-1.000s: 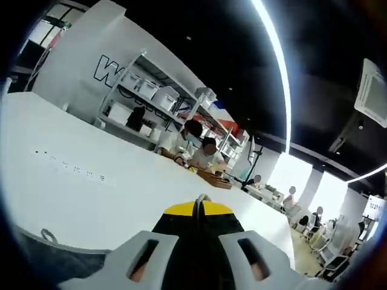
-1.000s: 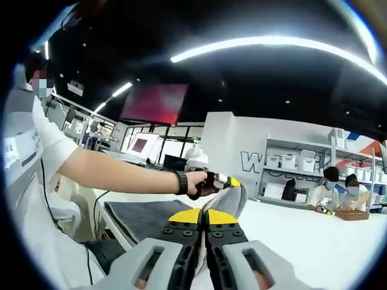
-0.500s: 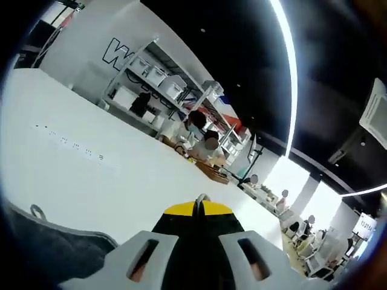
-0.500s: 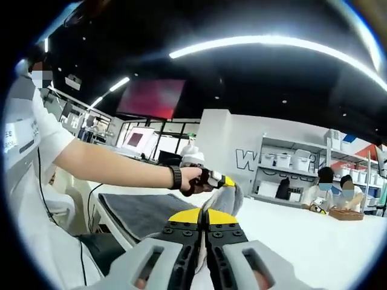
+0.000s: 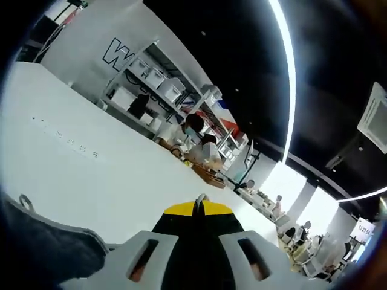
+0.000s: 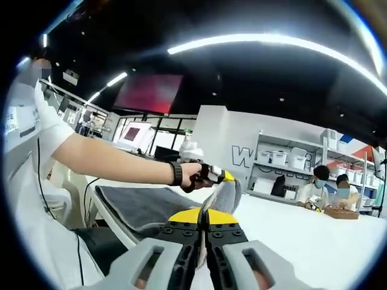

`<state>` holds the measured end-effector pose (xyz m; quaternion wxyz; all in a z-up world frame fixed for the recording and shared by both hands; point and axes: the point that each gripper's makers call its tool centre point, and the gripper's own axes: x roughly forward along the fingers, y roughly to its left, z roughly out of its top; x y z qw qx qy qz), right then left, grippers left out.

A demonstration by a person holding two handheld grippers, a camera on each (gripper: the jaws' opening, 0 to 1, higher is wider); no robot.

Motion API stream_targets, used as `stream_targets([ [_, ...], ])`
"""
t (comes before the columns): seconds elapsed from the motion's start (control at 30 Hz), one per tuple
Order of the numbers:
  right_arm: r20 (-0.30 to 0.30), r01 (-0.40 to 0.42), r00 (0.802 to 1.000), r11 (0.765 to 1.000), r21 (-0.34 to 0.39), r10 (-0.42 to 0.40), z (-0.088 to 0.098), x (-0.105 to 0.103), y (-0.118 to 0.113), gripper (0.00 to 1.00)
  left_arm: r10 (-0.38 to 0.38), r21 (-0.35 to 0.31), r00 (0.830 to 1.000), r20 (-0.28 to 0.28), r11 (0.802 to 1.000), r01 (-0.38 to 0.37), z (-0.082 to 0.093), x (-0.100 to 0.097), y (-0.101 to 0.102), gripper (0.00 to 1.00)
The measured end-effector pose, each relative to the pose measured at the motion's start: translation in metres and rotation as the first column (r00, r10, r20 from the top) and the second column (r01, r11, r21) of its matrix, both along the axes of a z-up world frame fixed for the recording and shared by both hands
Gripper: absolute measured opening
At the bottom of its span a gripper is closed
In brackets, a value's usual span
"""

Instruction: Open the folded towel by lifting each exposed corner and separating the folded layers until the towel lies flat within the target outline without major curled edges

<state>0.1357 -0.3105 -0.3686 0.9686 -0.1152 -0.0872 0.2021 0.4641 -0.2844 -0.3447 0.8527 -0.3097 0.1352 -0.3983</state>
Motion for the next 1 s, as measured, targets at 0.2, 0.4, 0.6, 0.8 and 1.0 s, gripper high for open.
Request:
stream_targets([
  [0.2,-0.017,0.002,1.0,1.0,-0.007,-0.002,-0.007,-0.001,0.0,0.0,-0.01,0.019,1.0,0.006,1.0,0.01,0.002,-0.001,-0.008,0.01],
  [0.4,-0.018,0.009,1.0,1.0,-0.025,-0.01,-0.01,-0.001,0.001,0.0,-0.018,0.004,1.0,-0.002,1.0,0.018,0.004,-0.002,-0.015,0.01],
  [0.6,-0.023,0.02,1.0,1.0,-0.018,-0.02,-0.012,-0.002,-0.005,0.0,-0.028,-0.004,1.0,-0.004,1.0,0.028,0.003,-0.001,-0.022,0.01],
  [0.8,-0.039,0.024,0.999,1.0,-0.008,-0.025,-0.017,0.0,-0.009,0.0,-0.041,-0.013,0.999,-0.018,0.999,0.041,-0.002,0.002,-0.027,0.01],
  [1.0,-0.045,0.03,0.999,1.0,-0.005,-0.03,-0.021,0.0,-0.011,0.0,-0.049,0.002,0.999,-0.017,0.999,0.049,-0.006,0.002,-0.03,0.01],
])
